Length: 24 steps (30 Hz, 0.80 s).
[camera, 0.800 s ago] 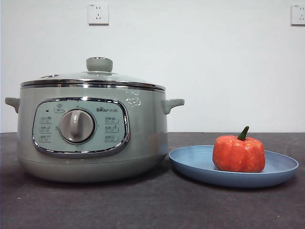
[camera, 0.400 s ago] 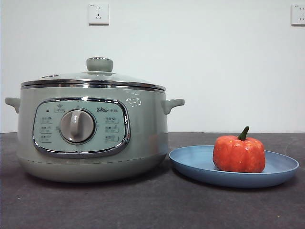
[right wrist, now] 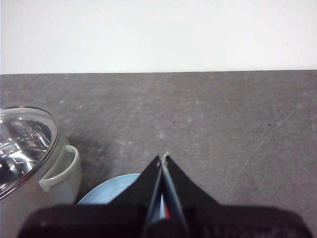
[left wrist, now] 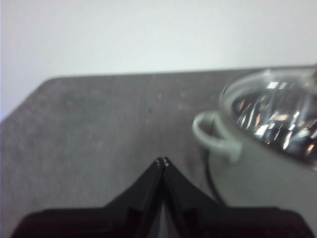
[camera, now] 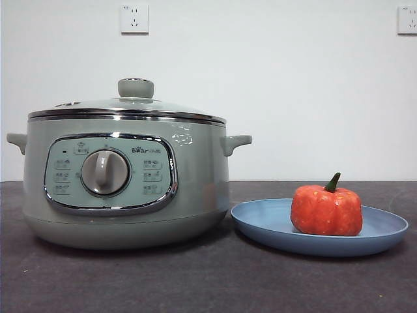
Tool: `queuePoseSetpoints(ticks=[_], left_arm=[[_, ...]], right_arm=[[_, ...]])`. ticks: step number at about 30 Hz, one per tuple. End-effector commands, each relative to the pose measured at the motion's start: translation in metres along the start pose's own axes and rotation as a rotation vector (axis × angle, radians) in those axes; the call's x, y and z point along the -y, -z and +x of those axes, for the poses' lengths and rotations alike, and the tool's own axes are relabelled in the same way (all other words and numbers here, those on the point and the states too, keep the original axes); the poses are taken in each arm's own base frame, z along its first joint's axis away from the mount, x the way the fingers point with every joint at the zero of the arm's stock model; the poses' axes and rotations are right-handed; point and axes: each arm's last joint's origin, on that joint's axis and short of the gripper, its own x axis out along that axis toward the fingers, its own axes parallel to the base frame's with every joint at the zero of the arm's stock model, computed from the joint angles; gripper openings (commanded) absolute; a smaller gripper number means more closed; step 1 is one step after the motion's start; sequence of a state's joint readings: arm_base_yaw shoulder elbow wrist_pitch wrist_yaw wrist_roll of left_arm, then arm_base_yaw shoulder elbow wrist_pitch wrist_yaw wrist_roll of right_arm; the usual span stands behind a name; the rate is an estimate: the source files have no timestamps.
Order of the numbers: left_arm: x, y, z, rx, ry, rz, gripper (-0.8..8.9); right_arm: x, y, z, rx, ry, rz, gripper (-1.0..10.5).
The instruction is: Take the pumpkin out from the steamer,put the pumpkin in the blue plate,close the lid
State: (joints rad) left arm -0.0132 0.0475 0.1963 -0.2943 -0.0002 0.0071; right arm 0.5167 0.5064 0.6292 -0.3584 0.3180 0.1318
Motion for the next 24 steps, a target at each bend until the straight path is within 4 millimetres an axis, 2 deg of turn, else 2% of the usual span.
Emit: queuePoseSetpoints(ticks=[1, 4, 8, 24], left_arm=[[0.000, 0.022, 0.010, -0.018, -0.005, -0.011, -0.03], [0.000, 0.039, 0.016, -0.044, -0.004, -0.020, -0.03], [0.000, 0.048, 0.016, -0.077, -0.003, -0.042, -0.03], [-0.001, 0.048, 0.016, -0.072, -0.014, -0.066, -0.03]], right_arm=[[0.000, 0.001, 0.000, 0.004, 0.001, 0.010, -0.2], [0.000, 0.001, 0.000, 0.004, 0.002, 0.010, -0.2], [0.000, 0.001, 0.000, 0.003, 0.002, 0.009, -0.2], [0.000, 0.001, 0.000, 0.002, 0.002, 0.009, -0.2]])
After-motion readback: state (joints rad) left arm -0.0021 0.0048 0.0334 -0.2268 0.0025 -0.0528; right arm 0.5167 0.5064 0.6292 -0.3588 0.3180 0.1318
